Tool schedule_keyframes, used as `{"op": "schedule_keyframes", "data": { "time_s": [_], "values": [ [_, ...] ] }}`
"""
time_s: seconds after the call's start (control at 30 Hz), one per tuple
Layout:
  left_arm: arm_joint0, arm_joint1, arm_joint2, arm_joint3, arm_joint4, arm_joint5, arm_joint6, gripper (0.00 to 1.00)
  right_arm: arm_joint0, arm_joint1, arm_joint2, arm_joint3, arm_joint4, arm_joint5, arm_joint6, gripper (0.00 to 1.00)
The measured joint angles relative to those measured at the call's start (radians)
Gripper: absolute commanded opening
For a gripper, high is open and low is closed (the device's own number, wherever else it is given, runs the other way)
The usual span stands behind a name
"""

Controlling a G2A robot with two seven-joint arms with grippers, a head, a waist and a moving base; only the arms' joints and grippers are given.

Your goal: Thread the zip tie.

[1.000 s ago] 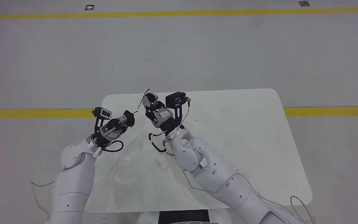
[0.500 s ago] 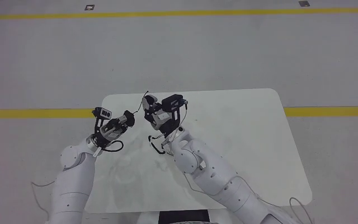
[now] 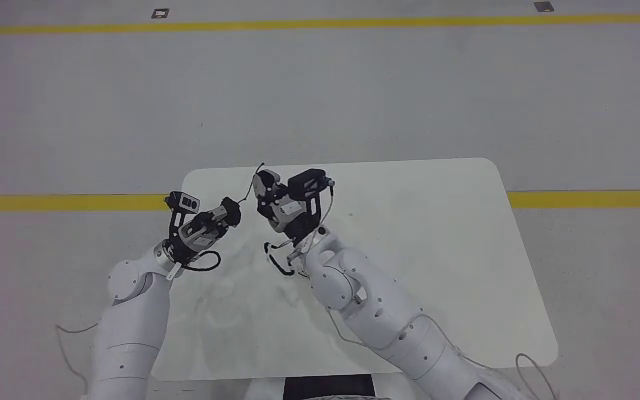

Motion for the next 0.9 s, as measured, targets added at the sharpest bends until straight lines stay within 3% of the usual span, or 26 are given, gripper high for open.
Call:
{"op": "schedule_keyframes", "data": {
  "time_s": [0.9],
  "values": [
    [0.0, 0.0, 0.0, 0.0, 0.0, 0.0, 0.0, 0.0, -0.019, -0.018, 0.019, 0.004, -0.041, 0.002, 0.021, 0.0]
  ]
}}
